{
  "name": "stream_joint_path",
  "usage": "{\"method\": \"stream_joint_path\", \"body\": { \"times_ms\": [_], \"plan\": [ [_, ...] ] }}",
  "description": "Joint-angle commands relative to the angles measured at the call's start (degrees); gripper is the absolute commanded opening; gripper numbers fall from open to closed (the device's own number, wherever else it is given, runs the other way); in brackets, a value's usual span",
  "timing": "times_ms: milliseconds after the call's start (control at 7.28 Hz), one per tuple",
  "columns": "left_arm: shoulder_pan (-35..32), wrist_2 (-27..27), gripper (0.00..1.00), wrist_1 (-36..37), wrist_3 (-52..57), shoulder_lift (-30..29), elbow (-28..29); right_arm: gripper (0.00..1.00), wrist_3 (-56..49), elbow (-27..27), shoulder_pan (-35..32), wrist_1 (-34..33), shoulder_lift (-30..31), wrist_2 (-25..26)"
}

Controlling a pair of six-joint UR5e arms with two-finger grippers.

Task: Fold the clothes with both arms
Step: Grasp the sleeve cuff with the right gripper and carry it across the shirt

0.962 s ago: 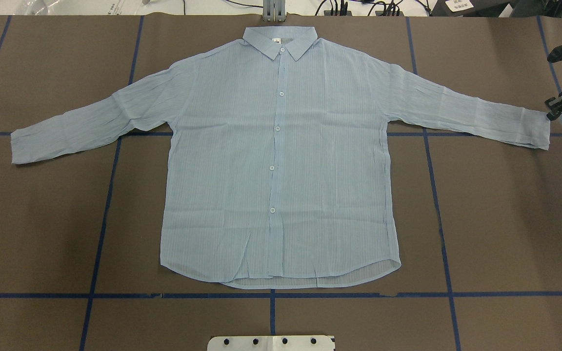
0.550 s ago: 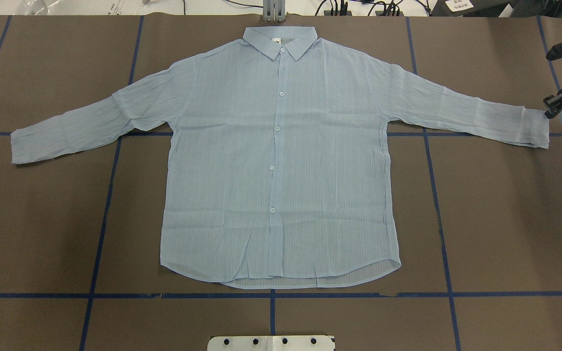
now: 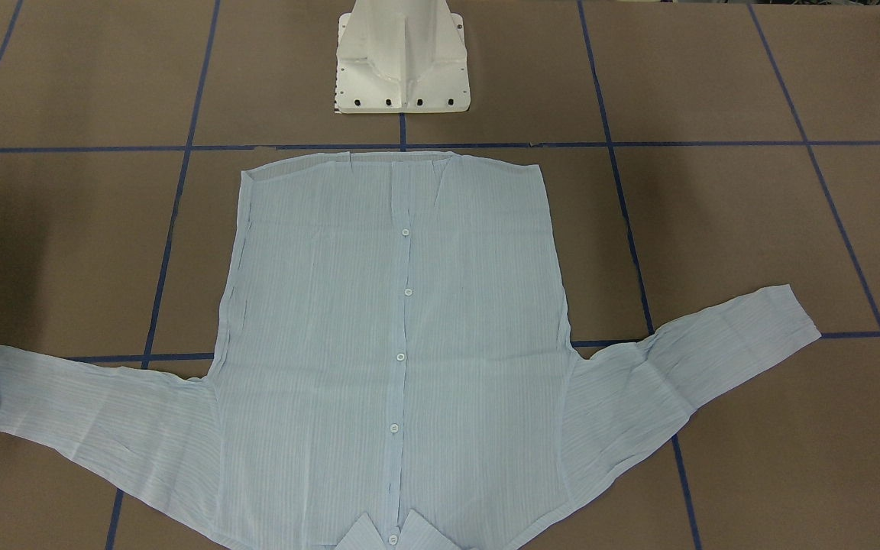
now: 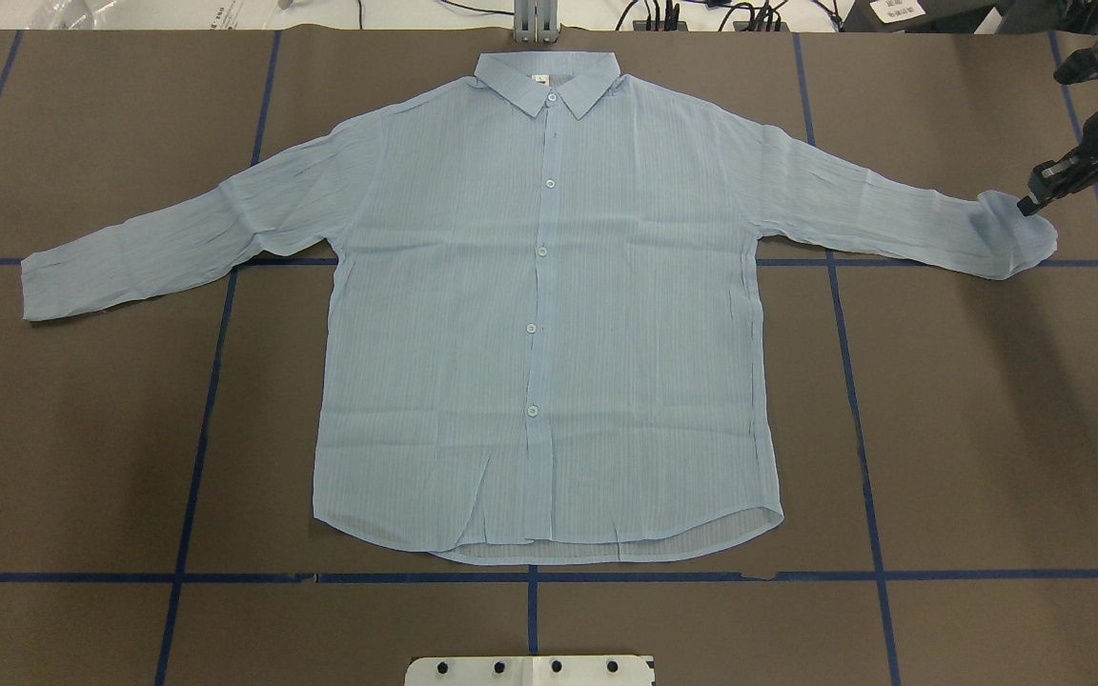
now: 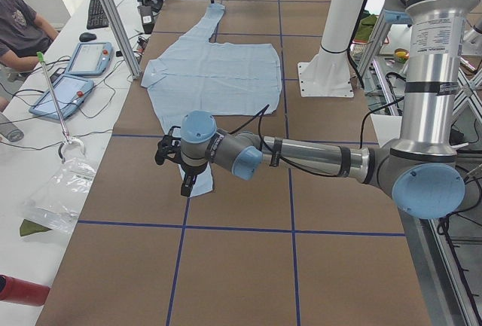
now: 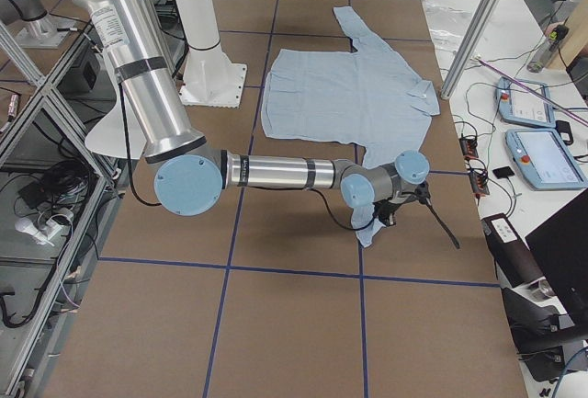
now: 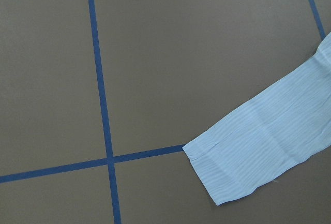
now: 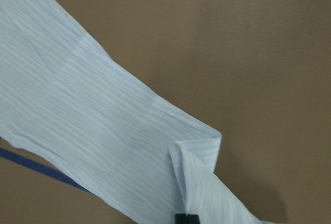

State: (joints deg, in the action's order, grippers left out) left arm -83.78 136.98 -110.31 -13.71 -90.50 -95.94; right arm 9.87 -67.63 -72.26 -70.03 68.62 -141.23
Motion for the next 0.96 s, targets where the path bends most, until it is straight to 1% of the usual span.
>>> {"method": "stream_joint_path", "body": {
  "times_ms": [0, 275, 412, 550, 687, 824],
  "plan": [
    [-0.06, 4.94, 1.0, -0.16, 0.08, 1.19, -0.12, 0.0, 15.8, -4.26, 5.26, 0.68, -2.68, -2.56],
    [0.03, 4.7, 1.0, -0.25, -0.09, 1.12, -0.21, 0.0, 30.58, -4.27, 10.72, 0.77, -10.13, -1.85],
    [0.03, 4.7, 1.0, -0.25, -0.01, 1.12, -0.21, 0.0, 39.61, -4.18, 13.35, 0.77, -14.95, 0.58],
    [0.03, 4.61, 1.0, -0.25, 0.0, 1.03, -0.21, 0.0, 48.49, -3.83, 16.51, 0.95, -19.79, 5.74],
    [0.03, 4.53, 1.0, -0.43, 0.08, 1.03, -0.21, 0.0, 53.89, -1.39, 19.5, 0.95, -24.62, 10.75],
    [-0.06, 4.53, 1.0, -0.95, 0.0, 1.12, -0.21, 0.0, 57.68, 3.94, 22.57, 0.95, -31.02, 15.33]
  ]
}}
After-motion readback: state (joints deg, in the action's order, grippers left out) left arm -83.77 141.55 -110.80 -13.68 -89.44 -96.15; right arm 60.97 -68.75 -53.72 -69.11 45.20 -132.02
